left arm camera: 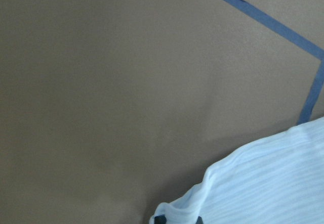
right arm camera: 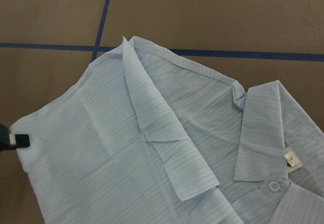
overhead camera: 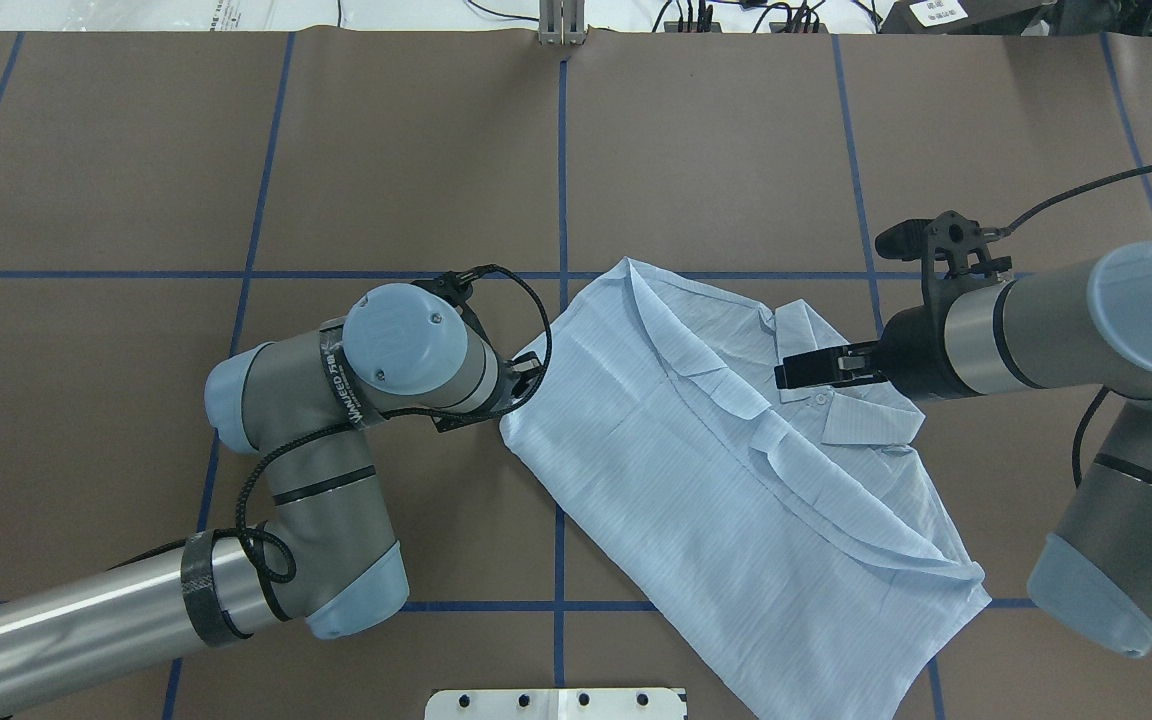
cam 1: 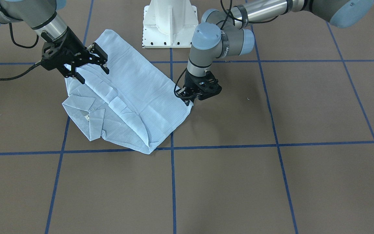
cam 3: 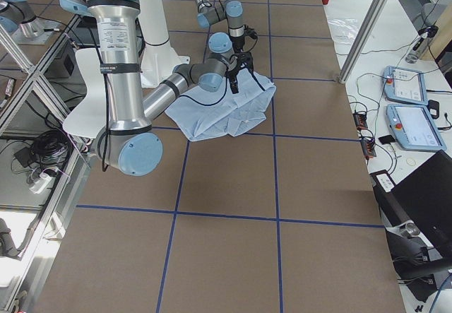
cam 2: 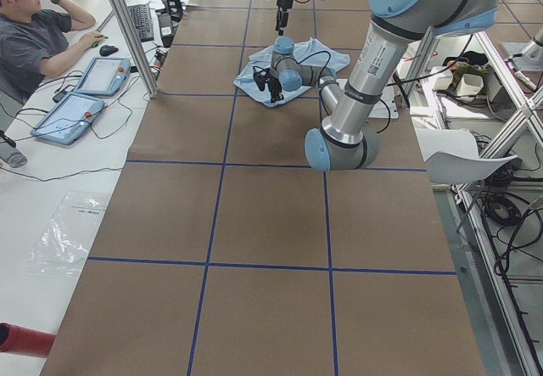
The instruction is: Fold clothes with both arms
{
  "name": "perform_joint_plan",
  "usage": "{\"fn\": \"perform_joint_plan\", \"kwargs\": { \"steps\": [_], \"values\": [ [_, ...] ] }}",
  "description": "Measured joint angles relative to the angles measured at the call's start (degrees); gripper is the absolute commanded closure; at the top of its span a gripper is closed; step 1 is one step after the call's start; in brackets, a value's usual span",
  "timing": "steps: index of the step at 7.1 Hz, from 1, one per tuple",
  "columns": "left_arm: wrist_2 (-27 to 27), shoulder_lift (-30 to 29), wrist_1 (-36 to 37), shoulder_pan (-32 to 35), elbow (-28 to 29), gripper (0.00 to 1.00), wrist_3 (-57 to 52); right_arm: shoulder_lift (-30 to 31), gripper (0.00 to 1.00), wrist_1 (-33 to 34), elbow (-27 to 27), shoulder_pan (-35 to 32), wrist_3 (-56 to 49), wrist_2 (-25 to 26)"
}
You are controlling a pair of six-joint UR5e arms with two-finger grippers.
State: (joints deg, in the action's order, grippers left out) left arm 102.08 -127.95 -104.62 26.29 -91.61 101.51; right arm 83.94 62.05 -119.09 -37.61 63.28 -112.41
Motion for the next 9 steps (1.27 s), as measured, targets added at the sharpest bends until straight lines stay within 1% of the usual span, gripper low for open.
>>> {"fn": "perform_joint_plan", "kwargs": {
  "steps": [2, 4, 5, 6, 7, 8, 9],
  "values": [
    [0.4, 0.1, 1.3, 3.6, 0.0, 1.00, 0.4, 0.0, 0.00, 0.0, 0.0, 0.0, 0.1, 0.0],
    [0.2, -0.3, 1.2, 8.1, 3.3, 1.00, -0.8, 0.0, 0.00, 0.0, 0.0, -0.1, 0.1, 0.1],
    [0.1, -1.5, 0.9, 10.2, 6.1, 1.00, -2.7, 0.0, 0.00, 0.0, 0.0, -0.2, 0.1, 0.1],
    [-0.1, -4.6, 0.0, 12.3, 10.8, 1.00, -4.5, 0.0, 0.00, 0.0, 0.1, -0.3, 0.1, 0.2],
    [-0.5, -9.4, -3.4, 14.2, 18.7, 1.00, -5.8, 0.0, 0.00, 0.0, 0.2, -0.3, 0.1, 0.2],
    [-1.9, -13.3, -10.4, 15.5, 27.5, 1.00, -7.3, 0.0, 0.00, 0.0, 0.6, -0.4, 0.1, 0.4],
    [-4.0, -15.5, -18.3, 16.5, 34.7, 1.00, -8.9, 0.0, 0.00, -0.1, 0.9, -0.4, 0.1, 0.5]
  ]
}}
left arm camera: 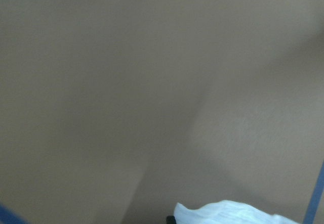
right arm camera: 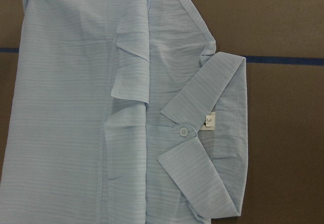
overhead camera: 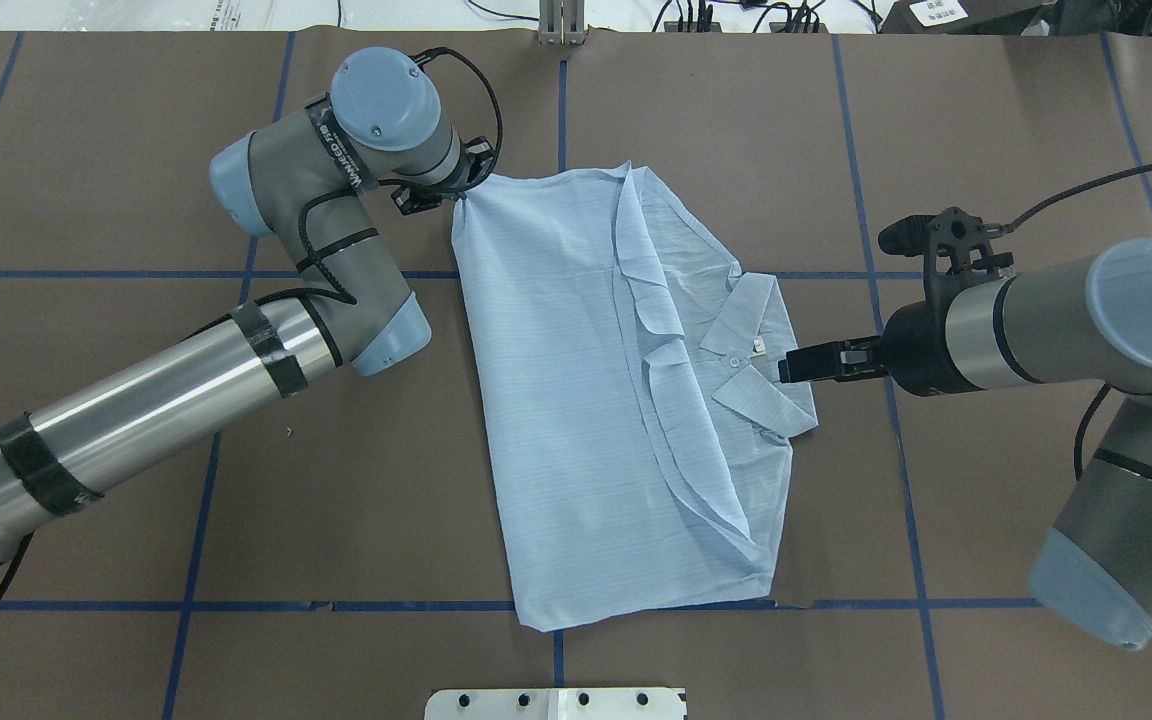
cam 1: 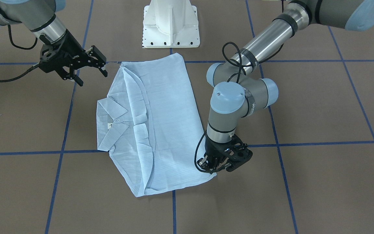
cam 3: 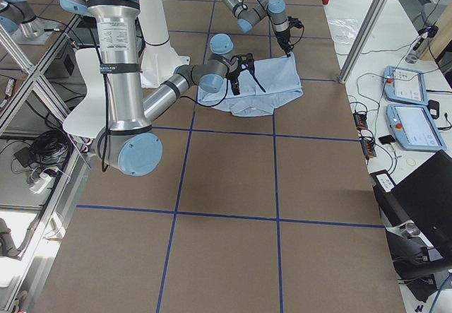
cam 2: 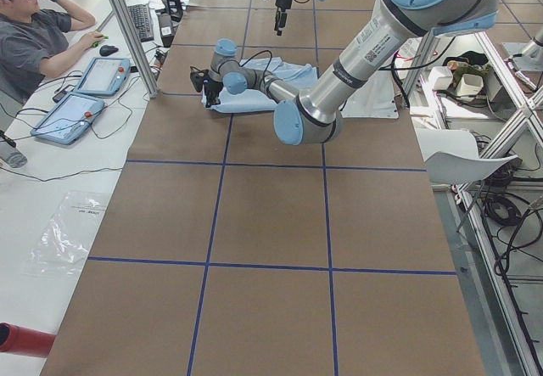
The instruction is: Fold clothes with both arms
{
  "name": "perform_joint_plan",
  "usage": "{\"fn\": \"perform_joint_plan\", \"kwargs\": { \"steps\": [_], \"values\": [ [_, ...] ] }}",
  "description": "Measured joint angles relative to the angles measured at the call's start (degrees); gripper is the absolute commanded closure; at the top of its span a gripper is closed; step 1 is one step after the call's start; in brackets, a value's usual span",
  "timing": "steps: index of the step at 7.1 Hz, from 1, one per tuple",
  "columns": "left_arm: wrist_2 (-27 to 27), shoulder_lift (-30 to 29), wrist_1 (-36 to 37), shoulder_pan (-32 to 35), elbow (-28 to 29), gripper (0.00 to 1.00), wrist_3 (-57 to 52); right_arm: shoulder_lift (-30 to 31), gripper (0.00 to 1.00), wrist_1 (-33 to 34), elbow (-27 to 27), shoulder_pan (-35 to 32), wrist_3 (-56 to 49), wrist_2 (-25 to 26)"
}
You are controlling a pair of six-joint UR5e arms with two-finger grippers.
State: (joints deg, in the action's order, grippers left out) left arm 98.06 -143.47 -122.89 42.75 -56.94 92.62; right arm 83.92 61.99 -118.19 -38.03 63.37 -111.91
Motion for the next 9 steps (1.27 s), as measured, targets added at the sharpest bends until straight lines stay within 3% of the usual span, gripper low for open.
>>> {"fn": "perform_joint_plan", "kwargs": {
  "steps": [1, 2, 3, 4, 7, 8, 9],
  "values": [
    [-1.6, -1.1, -6.0, 0.8, 4.5, 1.00, -1.0, 0.0, 0.00, 0.0, 0.2, 0.0, 0.0, 0.3],
    [-2.9, -1.5, -9.6, 1.3, 6.7, 0.88, -1.4, -0.1, 0.00, 0.0, 0.5, 0.1, 0.0, 0.8],
    [-3.9, -1.6, -11.9, 1.5, 7.7, 0.10, -1.7, -0.1, 0.00, 0.0, 0.8, 0.1, 0.0, 1.0],
    [-4.5, -1.6, -13.2, 1.6, 8.0, 0.00, -2.7, -0.2, 0.00, 0.0, 1.1, 0.2, 0.0, 1.2],
    [-2.3, -1.0, -13.1, 3.8, 6.3, 0.00, -7.1, -3.9, 0.00, 0.7, 3.3, 0.8, 0.0, 2.0],
    [1.4, 0.5, -11.4, 5.1, 3.9, 0.00, -8.7, -5.7, 0.00, 0.9, 4.4, 1.7, 0.0, 2.5],
    [4.2, 4.6, -7.2, 6.0, -2.6, 0.00, -11.6, -7.7, 0.00, 1.0, 5.9, 3.3, 0.0, 4.3]
  ]
}}
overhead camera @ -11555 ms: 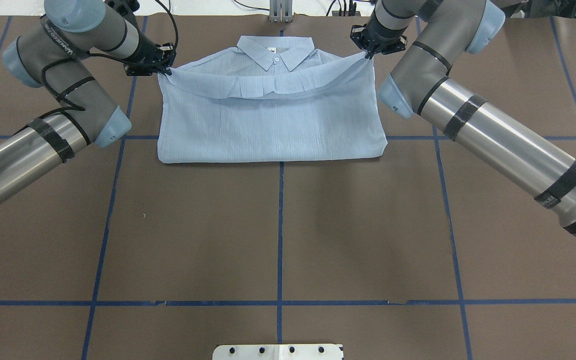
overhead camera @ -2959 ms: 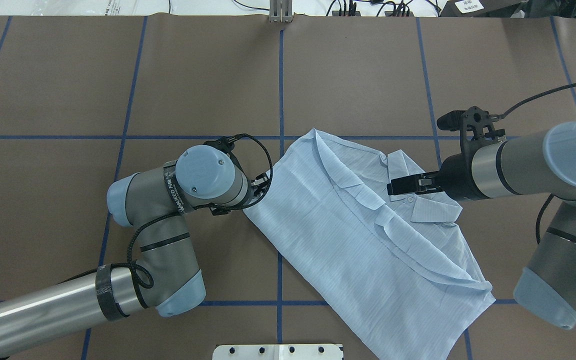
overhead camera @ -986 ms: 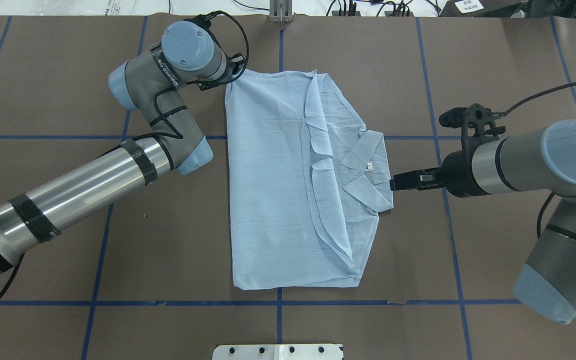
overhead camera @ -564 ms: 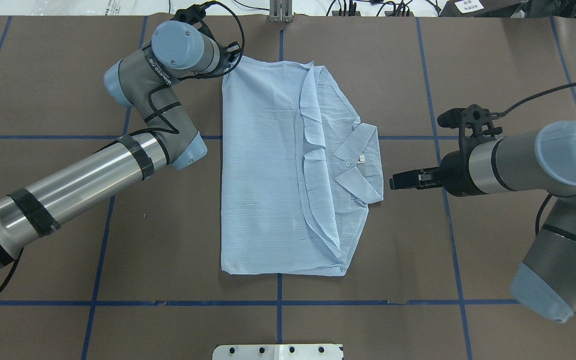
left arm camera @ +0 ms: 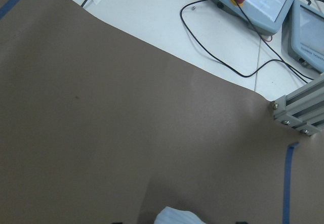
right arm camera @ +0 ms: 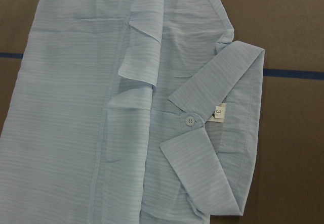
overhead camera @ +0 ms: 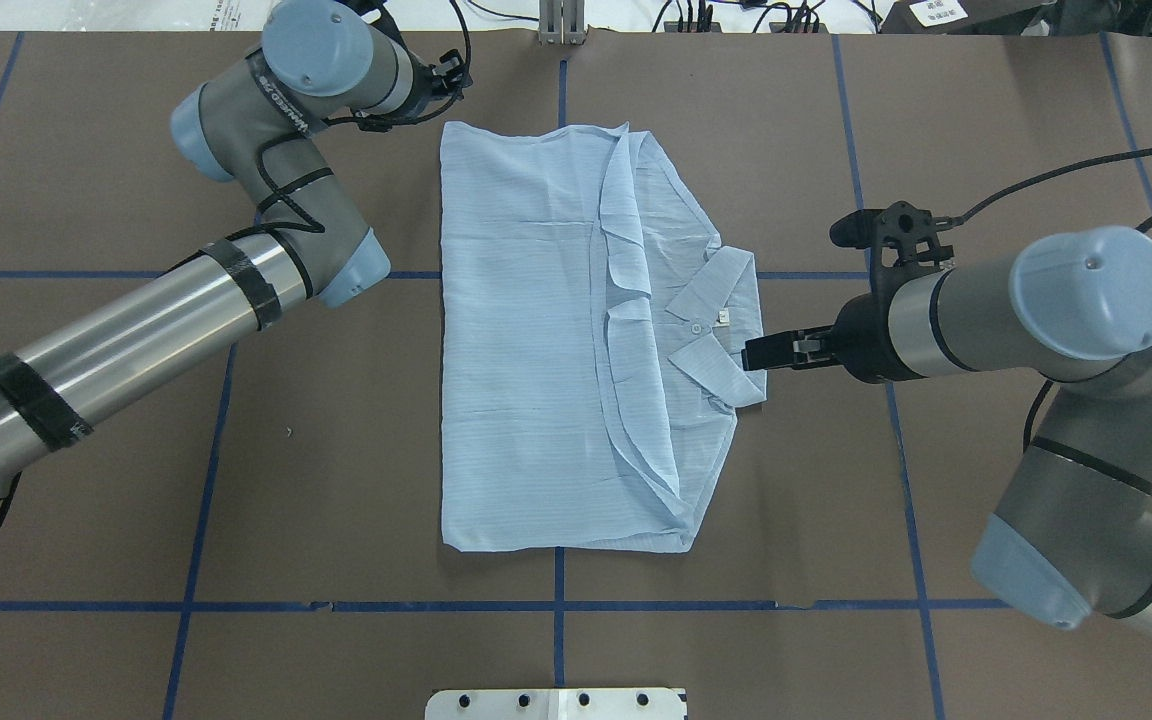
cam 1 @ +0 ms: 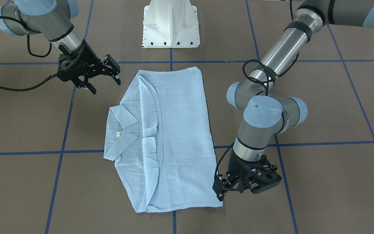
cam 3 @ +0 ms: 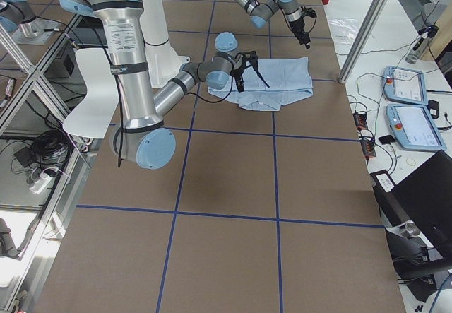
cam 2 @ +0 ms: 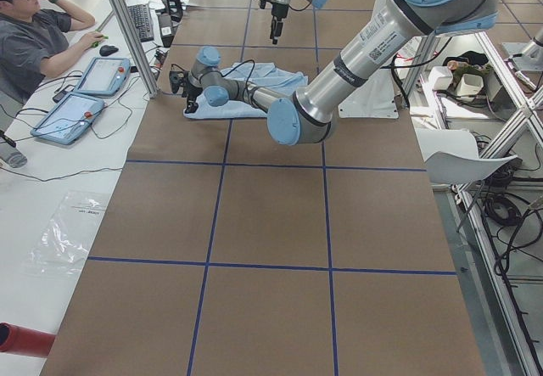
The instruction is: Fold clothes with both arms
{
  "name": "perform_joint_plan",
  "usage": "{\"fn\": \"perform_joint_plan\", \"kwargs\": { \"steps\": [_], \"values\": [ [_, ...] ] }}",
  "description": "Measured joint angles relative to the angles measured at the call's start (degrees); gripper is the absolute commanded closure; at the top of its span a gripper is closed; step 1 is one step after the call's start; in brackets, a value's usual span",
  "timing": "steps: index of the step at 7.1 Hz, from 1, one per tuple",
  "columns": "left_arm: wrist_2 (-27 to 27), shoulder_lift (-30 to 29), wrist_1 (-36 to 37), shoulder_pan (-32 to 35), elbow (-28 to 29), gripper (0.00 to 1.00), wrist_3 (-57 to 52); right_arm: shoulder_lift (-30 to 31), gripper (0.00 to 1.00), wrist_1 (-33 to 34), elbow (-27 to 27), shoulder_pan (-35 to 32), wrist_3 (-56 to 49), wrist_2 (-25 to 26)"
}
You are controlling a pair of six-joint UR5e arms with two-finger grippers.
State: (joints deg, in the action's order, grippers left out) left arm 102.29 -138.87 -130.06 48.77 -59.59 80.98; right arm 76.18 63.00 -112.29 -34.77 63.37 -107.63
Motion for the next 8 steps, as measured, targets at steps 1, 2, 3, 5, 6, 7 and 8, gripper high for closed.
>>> {"fn": "perform_joint_plan", "kwargs": {
  "steps": [1, 2, 3, 5, 6, 7, 8],
  "values": [
    [1.2, 5.6, 5.3, 0.4, -9.1, 0.00, -3.0, -2.4, 0.00, 1.6, 1.3, 2.4, 0.0, 3.0],
    [1.6, 11.0, 9.9, 0.5, -18.1, 0.00, -4.9, -5.4, 0.00, 5.8, 1.9, 5.0, 0.0, 6.6],
    [1.8, 15.0, 13.5, 0.4, -25.4, 0.00, -5.7, -8.6, 0.00, 10.5, 2.6, 8.1, 0.0, 10.6],
    [3.4, 18.8, 17.1, 0.2, -32.4, 0.00, -5.9, -12.6, 0.00, 15.0, 6.0, 14.3, -0.3, 18.3],
    [4.0, 19.3, 17.5, 0.1, -33.0, 0.00, -5.9, -13.3, 0.00, 15.5, 7.5, 16.8, -0.4, 21.9],
    [4.2, 19.5, 17.6, 0.1, -33.0, 0.00, -5.9, -13.6, 0.00, 15.7, 8.6, 18.1, -0.7, 23.5],
    [4.3, 19.5, 17.6, 0.0, -32.9, 0.00, -5.8, -13.6, 0.00, 15.7, 9.4, 18.6, -1.2, 24.2]
  ]
}}
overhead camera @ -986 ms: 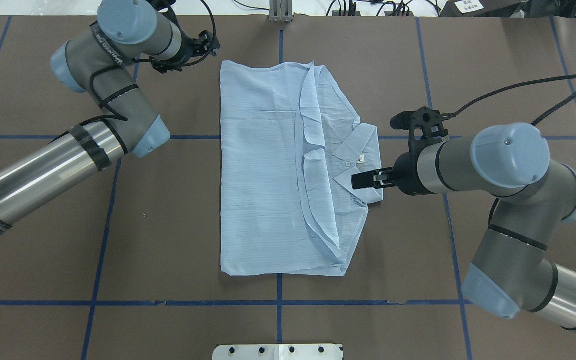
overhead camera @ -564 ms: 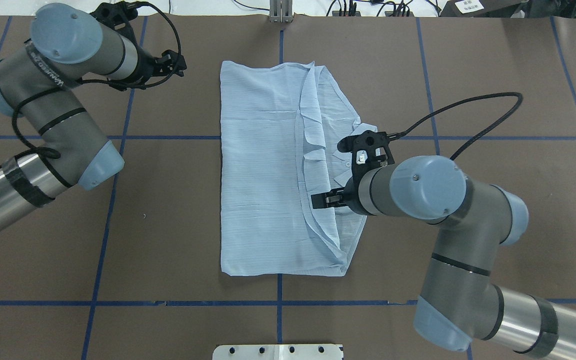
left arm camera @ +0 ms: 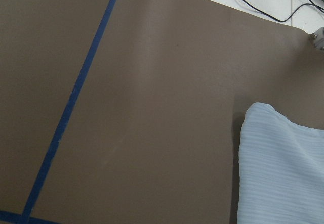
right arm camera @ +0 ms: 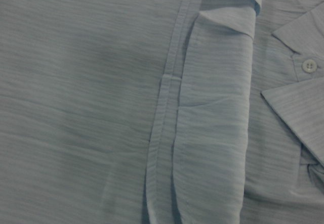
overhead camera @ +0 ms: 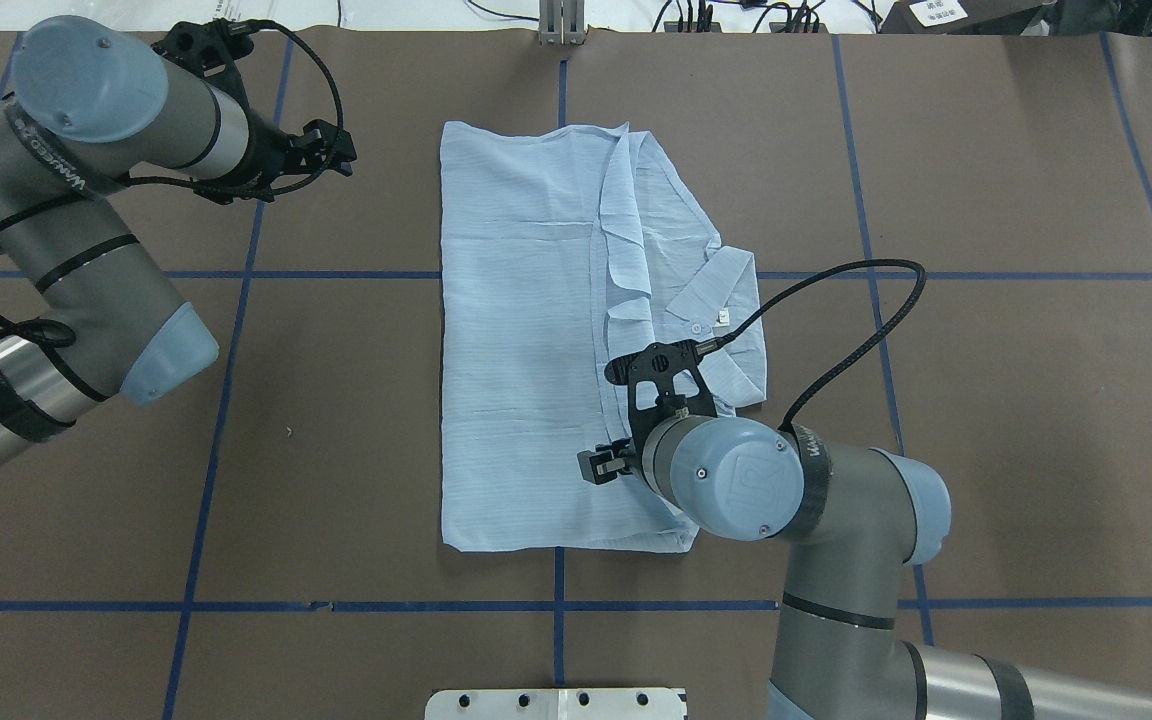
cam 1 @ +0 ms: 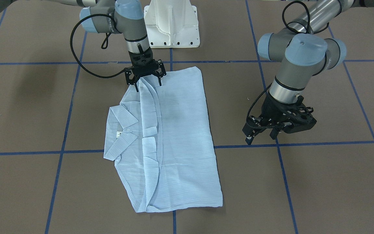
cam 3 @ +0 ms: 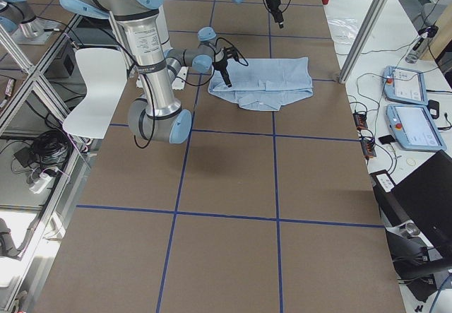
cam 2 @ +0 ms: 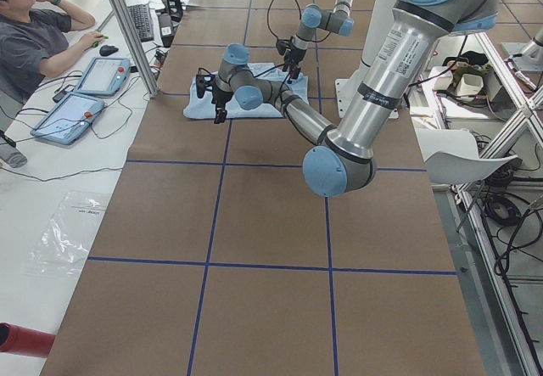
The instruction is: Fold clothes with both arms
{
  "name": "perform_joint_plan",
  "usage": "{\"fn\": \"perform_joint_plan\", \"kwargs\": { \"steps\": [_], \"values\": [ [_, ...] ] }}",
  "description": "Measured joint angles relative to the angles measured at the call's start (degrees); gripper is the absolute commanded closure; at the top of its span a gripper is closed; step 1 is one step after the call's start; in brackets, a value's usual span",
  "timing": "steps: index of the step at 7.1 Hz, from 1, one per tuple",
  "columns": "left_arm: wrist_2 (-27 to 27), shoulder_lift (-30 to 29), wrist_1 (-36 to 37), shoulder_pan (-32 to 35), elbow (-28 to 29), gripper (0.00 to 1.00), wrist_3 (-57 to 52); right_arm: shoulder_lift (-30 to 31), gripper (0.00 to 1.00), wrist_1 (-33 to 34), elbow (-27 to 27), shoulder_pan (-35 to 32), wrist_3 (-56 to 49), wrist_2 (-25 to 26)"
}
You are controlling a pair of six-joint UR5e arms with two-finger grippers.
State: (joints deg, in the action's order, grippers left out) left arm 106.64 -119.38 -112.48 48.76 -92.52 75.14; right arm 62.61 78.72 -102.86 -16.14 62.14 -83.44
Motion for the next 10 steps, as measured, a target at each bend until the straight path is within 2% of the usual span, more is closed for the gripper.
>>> {"fn": "perform_joint_plan", "kwargs": {
  "steps": [7, 9, 10],
  "values": [
    [0.1, -0.5, -0.2, -0.4, -0.1, 0.00, 0.6, 1.8, 0.00, 1.8, 0.9, -1.9, -5.3, -0.2],
    [0.1, -0.7, 0.0, -0.8, -0.5, 0.00, 0.9, 6.4, 0.00, 1.8, -1.9, -4.2, -9.1, -1.1],
    [0.1, -0.8, 0.1, -1.2, -0.5, 0.00, 1.4, 10.9, 0.00, 1.6, -4.5, -5.8, -11.0, -2.4]
  ]
}}
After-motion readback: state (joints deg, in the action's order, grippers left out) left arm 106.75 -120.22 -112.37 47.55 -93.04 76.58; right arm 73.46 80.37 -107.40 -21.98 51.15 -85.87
